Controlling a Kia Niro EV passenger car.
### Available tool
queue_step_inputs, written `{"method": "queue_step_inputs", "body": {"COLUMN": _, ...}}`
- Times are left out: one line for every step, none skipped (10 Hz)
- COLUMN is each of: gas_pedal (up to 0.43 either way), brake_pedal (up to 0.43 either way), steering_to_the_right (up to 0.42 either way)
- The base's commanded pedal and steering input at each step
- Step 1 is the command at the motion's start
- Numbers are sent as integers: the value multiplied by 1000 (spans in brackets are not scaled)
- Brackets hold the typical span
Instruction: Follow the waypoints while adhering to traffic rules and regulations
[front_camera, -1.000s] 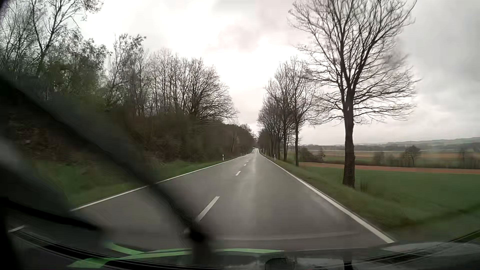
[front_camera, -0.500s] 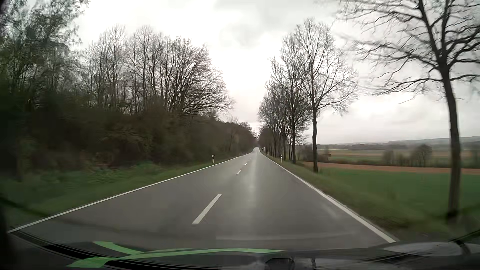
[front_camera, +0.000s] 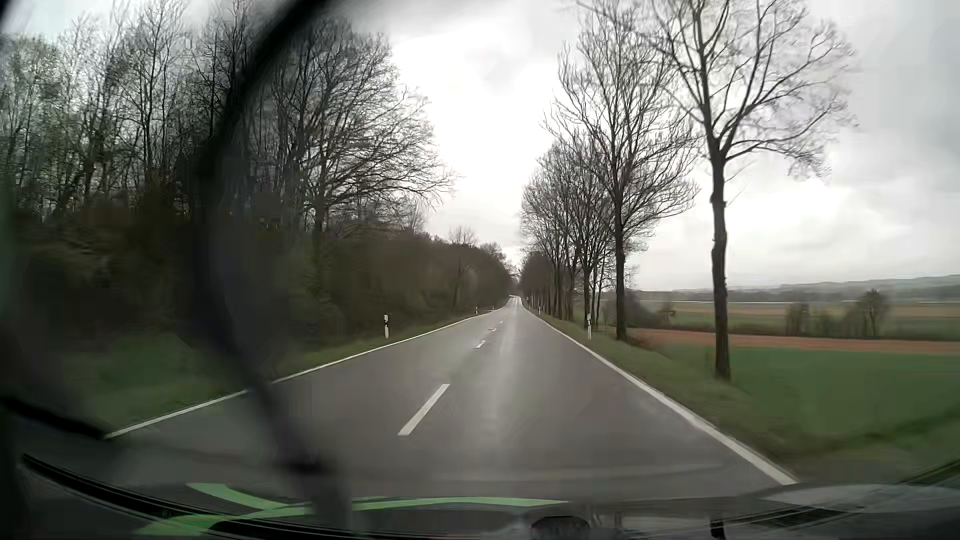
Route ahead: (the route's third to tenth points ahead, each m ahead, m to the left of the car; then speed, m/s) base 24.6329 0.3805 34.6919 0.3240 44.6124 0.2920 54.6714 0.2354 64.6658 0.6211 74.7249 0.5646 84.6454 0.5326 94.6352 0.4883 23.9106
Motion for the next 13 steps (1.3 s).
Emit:
{"method": "queue_step_inputs", "body": {"gas_pedal": 169, "brake_pedal": 0, "steering_to_the_right": -3}}
{"method": "queue_step_inputs", "body": {"gas_pedal": 169, "brake_pedal": 0, "steering_to_the_right": -3}}
{"method": "queue_step_inputs", "body": {"gas_pedal": 169, "brake_pedal": 0, "steering_to_the_right": -3}}
{"method": "queue_step_inputs", "body": {"gas_pedal": 150, "brake_pedal": 0, "steering_to_the_right": -3}}
{"method": "queue_step_inputs", "body": {"gas_pedal": 118, "brake_pedal": 0, "steering_to_the_right": -3}}
{"method": "queue_step_inputs", "body": {"gas_pedal": 98, "brake_pedal": 0, "steering_to_the_right": -3}}
{"method": "queue_step_inputs", "body": {"gas_pedal": 79, "brake_pedal": 0, "steering_to_the_right": -2}}
{"method": "queue_step_inputs", "body": {"gas_pedal": 67, "brake_pedal": 0, "steering_to_the_right": -2}}
{"method": "queue_step_inputs", "body": {"gas_pedal": 59, "brake_pedal": 0, "steering_to_the_right": -1}}
{"method": "queue_step_inputs", "body": {"gas_pedal": 59, "brake_pedal": 0, "steering_to_the_right": 1}}
{"method": "queue_step_inputs", "body": {"gas_pedal": 59, "brake_pedal": 0, "steering_to_the_right": 2}}
{"method": "queue_step_inputs", "body": {"gas_pedal": 59, "brake_pedal": 0, "steering_to_the_right": 1}}
{"method": "queue_step_inputs", "body": {"gas_pedal": 59, "brake_pedal": 0, "steering_to_the_right": 1}}
